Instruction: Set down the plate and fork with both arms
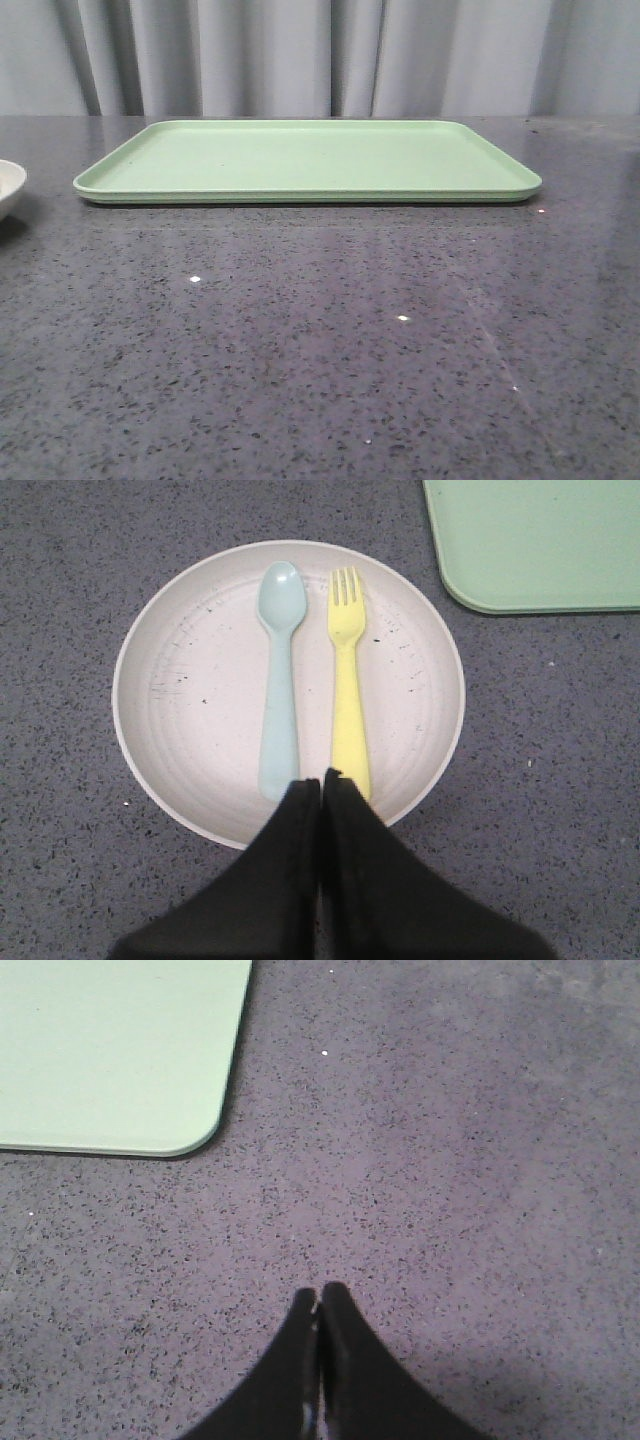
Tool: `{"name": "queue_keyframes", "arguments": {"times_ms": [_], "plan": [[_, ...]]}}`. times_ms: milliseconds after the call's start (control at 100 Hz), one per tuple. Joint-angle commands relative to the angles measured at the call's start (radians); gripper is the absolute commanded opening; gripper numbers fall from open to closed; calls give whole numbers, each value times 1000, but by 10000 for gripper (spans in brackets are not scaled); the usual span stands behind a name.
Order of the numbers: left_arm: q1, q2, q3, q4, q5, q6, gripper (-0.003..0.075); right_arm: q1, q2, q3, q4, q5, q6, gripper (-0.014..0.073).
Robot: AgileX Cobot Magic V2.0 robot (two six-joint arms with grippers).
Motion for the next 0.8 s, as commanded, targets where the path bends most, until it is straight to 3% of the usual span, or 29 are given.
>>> {"name": "queue_keyframes", "arguments": {"times_ms": [0,110,210,340,440,490,550,790], "plan": [[-6,7,-33,-10,-60,0,-20,-5,8,-33,-5,-56,-9,-67],[-6,7,-33,-10,-62,0,-20,-5,8,-33,-5,-56,-9,-46],[-6,7,-33,-10,-59,0,13,-5,8,-33,-4,-56,-9,92],[-6,7,-33,-10,-55,0,174,-5,8,-33,-4,-57,-9,382],[-6,7,-33,-10,-53,8,361,-5,8,-33,-4,-57,-9,517],[-6,7,-33,-10,-52,8,459,-5,8,-33,-4,-57,-9,534],[-6,7,-33,-10,-56,8,520,-5,8,-33,-4,-58,-9,527],[-6,7,-33,-10,-95,8,523,-5,8,-33,-4,-58,-9,527]]}}
